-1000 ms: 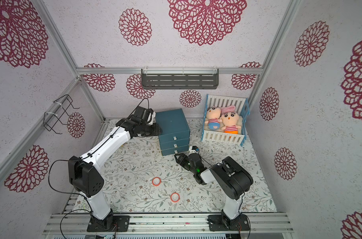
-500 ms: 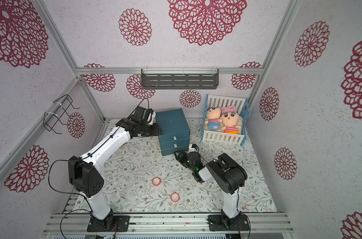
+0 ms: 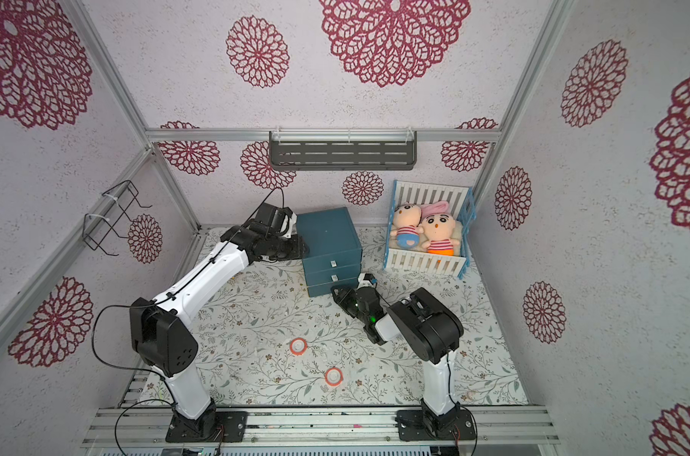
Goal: Place the transparent tape into the drawer according to color
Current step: Open the drawer in the storage box.
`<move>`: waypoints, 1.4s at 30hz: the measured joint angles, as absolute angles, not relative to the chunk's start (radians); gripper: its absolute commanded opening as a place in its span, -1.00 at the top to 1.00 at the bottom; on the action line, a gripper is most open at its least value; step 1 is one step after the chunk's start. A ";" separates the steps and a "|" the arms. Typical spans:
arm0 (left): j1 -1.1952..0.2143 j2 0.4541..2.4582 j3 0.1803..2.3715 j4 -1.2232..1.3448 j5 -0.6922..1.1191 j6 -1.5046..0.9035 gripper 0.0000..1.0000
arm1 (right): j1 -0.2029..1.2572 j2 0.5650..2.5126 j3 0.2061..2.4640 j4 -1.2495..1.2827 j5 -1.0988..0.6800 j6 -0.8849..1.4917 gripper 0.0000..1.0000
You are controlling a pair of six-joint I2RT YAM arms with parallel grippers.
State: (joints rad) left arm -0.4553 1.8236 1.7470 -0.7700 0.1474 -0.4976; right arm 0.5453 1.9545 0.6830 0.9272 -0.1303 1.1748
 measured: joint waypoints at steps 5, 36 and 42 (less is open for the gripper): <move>-0.455 1.824 1.747 -0.770 0.147 -0.498 0.16 | 0.545 1.966 0.683 0.937 -0.130 1.190 0.11; -0.455 1.823 1.747 -0.770 0.149 -0.489 0.17 | 0.533 2.014 0.713 0.986 -0.128 1.224 0.97; -0.455 1.816 1.741 -0.773 0.149 -0.489 0.16 | 0.533 2.014 0.712 0.987 -0.128 1.225 1.00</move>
